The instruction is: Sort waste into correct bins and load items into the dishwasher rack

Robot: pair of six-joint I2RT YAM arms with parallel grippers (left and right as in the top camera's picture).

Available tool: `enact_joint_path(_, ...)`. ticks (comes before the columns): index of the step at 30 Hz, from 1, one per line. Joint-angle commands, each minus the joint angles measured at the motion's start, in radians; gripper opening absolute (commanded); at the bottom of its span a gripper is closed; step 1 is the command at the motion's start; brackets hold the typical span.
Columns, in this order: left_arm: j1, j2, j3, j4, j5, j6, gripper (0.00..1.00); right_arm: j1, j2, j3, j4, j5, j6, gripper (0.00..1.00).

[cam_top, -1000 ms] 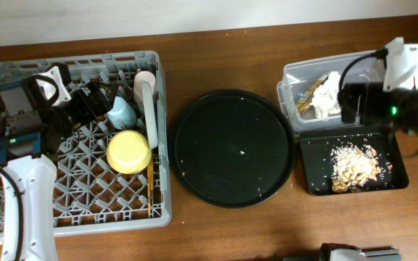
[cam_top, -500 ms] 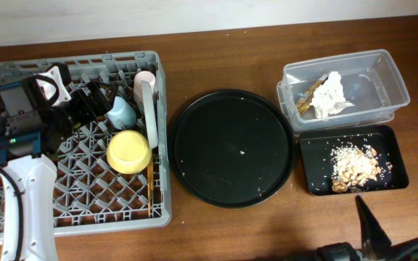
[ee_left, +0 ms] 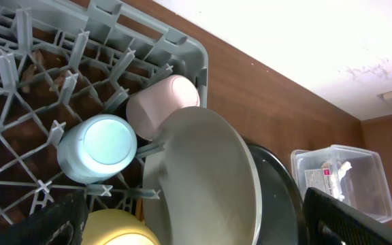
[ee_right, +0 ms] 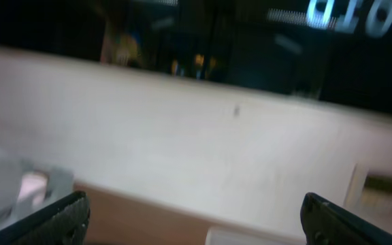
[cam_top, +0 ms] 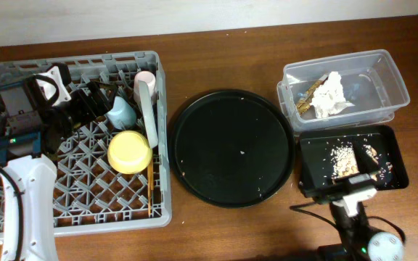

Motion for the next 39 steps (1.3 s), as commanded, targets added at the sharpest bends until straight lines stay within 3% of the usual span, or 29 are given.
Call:
enact_joint_path(1, 0.002, -0.004, 0.000, 0.002, -0.001, 0.008, 0.99, -0.005, -0.012, -0.125, 0.089, -0.012, 0.070, 0.99)
enact_joint_path(3, 0.002, -0.004, 0.000, 0.002, -0.001, 0.008, 0.99, -0.005, -0.012, -0.186, 0.104, -0.009, 0.089, 0.99)
enact_joint_path(11, 0.002, -0.004, 0.000, 0.002, -0.001, 0.008, 0.99, -0.005, -0.012, -0.188, -0.192, 0.067, 0.085, 0.98)
enact_joint_path(39, 0.002, -0.004, 0.000, 0.002, -0.001, 0.008, 0.99, -0.005, -0.011, -0.188, -0.190, 0.067, 0.085, 0.99)
